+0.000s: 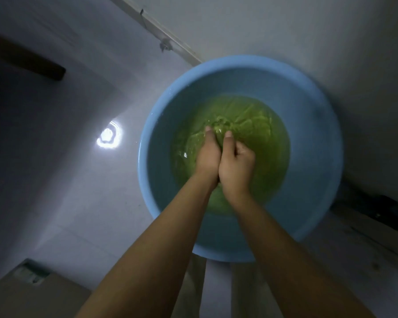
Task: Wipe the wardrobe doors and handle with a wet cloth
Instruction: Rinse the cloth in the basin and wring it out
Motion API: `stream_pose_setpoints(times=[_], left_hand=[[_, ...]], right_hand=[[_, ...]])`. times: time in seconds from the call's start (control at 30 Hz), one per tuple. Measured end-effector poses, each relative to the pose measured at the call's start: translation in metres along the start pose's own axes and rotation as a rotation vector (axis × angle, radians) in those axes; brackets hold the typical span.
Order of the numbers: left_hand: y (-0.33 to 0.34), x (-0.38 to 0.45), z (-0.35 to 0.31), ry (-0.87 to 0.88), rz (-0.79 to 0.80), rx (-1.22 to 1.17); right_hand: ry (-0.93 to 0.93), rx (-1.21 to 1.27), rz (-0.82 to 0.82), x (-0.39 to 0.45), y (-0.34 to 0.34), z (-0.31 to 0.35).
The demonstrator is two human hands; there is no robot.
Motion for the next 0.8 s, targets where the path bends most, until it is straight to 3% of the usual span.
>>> stream_pose_setpoints(times=[0.13, 0.2, 0.27, 0.37, 0.43, 0.53, 0.63, 0.8], left_hand=[[0.003, -0.005, 0.017, -0.082, -0.047, 0.161], [0.003, -0.011, 0.024, -0.041, -0.082, 0.228], [0.006, -0.02, 0.025, 0.051, -0.128, 0.286], [-0.002, -0.013, 0.017, 0.11, -0.251, 0.286], [-0.016, 0.004, 0.016, 0.044, -0.268, 0.204], [-0.027, 0.02, 0.021, -0.075, -0.178, 0.104], [-0.028, 0.045, 0.041, -0.107, -0.135, 0.093], [-0.018, 0.009, 0.008, -0.074, 0.025, 0.055]], right_hand=[[-0.12, -0.28, 0.146, 0.023, -0.008, -0.01], [-0.101, -0.49, 0.263, 0.033, -0.011, -0.026], [-0.037, -0.596, 0.238, 0.044, -0.017, -0.033], [0.041, -0.448, -0.013, 0.057, -0.035, -0.033], [0.038, -0.452, -0.107, 0.057, -0.046, -0.035], [0.186, -0.514, 0.063, 0.05, -0.044, -0.049], [0.347, -0.233, 0.229, 0.031, -0.024, -0.039], [0.061, -0.053, 0.187, -0.018, -0.003, -0.001]])
Point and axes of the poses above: each hand's wrist, its own x-axis towards the middle knuckle, its own y-axis out of the palm, z = x × y, the point moved 2 cm from there along x, towards the middle knuckle, and after that the axes turned 7 degrees about z, right-handed, at the moved point
